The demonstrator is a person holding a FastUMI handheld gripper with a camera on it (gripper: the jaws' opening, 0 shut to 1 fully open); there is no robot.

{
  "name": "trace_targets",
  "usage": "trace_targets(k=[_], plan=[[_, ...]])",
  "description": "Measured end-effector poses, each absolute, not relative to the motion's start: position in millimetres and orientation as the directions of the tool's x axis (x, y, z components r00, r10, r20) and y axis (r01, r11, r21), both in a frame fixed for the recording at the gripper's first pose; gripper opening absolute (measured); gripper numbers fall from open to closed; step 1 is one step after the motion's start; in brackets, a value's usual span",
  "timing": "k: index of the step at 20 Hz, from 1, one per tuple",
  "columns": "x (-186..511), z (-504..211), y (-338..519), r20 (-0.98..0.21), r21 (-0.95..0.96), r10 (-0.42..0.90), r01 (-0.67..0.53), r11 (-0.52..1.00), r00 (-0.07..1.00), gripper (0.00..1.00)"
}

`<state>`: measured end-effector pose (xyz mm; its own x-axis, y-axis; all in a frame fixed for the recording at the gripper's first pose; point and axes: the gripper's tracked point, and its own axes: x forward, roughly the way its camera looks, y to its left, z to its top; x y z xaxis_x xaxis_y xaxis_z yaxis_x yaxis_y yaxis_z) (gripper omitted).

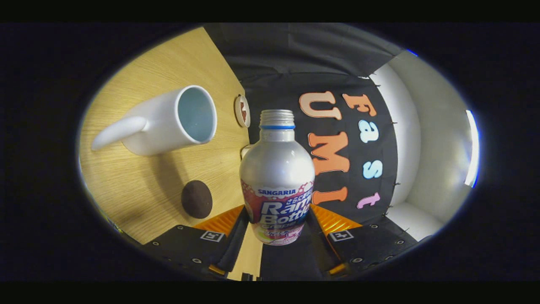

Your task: Take the bottle from table, then pour the juice into the cup, finally place the bottle on the coaster

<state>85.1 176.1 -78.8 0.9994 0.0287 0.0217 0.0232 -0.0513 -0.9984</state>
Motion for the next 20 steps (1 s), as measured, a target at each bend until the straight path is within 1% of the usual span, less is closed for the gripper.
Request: trace_targets(k=[4, 13, 16, 20], plan=[[85, -72, 174, 0.047, -0.990, 0.030, 0.051, -0.132, 0.998, 0.75], [83, -69, 179, 0.050, -0.970, 0.052, 0.060, -0.234, 0.997, 0.75], [81, -66, 184, 0.080, -0.948, 0.068, 0.097, -0.302, 0.994, 0.75], [81, -65, 186, 0.055, -0.940, 0.081, 0.079, -0.332, 0.995, 0.75]])
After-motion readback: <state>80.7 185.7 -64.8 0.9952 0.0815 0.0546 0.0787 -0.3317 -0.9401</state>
